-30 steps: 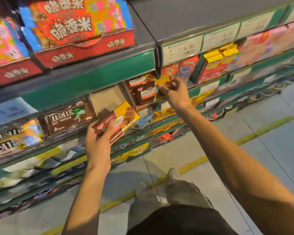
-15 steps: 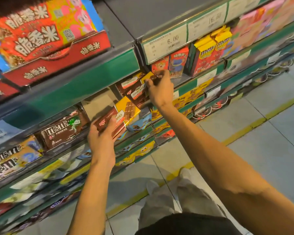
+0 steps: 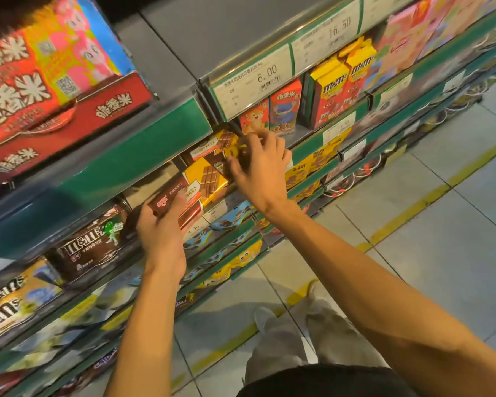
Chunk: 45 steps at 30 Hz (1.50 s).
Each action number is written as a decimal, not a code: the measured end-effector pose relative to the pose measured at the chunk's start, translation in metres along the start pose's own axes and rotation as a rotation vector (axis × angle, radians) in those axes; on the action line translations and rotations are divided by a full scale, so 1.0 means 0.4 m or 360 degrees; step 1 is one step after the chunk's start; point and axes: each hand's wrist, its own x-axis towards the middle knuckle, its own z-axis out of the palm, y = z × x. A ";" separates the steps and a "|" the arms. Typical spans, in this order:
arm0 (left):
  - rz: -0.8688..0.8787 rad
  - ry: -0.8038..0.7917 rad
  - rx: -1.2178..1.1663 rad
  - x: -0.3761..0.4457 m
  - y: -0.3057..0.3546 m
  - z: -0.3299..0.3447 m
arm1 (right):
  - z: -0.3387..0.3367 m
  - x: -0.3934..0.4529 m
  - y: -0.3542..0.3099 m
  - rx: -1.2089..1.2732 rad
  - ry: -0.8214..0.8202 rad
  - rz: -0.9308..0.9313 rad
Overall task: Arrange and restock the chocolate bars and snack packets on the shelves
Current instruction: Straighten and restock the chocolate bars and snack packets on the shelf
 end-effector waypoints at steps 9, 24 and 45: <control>0.0059 -0.0034 0.0210 0.077 0.022 0.084 | -0.071 -0.029 0.013 0.0276 -0.0314 -0.0409; 0.0929 0.0269 0.1716 0.107 -0.020 0.170 | -0.011 -0.067 0.027 -0.0531 -0.0495 -0.0610; 0.1001 -0.0207 0.2001 0.052 -0.095 0.063 | 0.029 0.010 -0.034 -0.0872 -0.0925 -0.0734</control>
